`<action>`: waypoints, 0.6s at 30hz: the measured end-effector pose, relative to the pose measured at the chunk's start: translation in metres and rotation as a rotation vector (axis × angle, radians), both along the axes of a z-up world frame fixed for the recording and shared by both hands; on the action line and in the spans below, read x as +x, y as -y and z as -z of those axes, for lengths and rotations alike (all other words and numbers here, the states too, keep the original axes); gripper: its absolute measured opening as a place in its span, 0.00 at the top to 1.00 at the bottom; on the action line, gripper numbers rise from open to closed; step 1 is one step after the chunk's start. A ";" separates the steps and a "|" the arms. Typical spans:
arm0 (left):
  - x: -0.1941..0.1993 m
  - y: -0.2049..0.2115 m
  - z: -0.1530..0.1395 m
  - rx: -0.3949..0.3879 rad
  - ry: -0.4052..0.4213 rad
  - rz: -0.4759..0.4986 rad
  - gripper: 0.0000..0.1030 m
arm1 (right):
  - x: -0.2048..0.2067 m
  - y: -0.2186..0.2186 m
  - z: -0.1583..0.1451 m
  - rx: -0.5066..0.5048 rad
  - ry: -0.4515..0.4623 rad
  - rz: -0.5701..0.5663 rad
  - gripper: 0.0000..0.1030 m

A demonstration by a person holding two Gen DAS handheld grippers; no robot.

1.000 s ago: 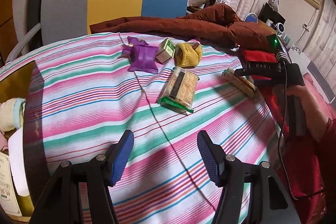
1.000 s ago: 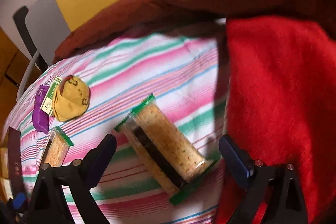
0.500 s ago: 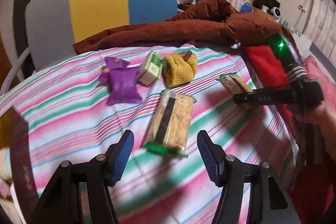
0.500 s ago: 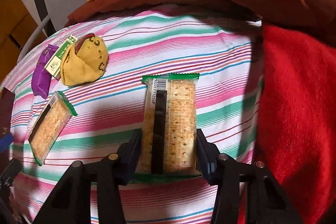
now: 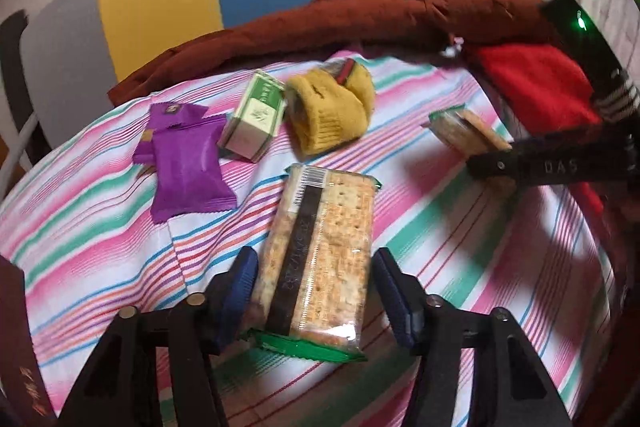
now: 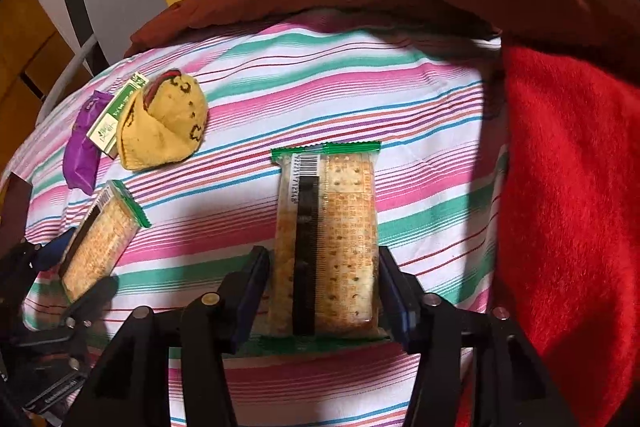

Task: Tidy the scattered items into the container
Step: 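Grasp a green-edged cracker packet with each gripper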

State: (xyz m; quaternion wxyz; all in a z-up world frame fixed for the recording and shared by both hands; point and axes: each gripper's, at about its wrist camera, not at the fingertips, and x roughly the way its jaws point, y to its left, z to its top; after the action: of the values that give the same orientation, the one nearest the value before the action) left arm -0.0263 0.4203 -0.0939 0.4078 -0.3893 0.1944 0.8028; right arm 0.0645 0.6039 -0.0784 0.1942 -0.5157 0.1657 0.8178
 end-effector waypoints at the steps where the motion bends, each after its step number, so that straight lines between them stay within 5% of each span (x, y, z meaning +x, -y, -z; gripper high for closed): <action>1: 0.000 0.003 0.000 0.013 -0.005 -0.002 0.48 | 0.002 0.000 -0.001 0.005 -0.001 0.002 0.54; 18: 0.026 0.045 -0.001 0.081 -0.049 -0.057 0.49 | 0.037 0.000 -0.022 -0.031 -0.085 0.014 0.54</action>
State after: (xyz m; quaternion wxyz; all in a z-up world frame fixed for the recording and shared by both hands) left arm -0.0003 0.3756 -0.0932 0.3952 -0.3581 0.1604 0.8306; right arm 0.1011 0.6037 -0.0566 0.1846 -0.4824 0.1899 0.8350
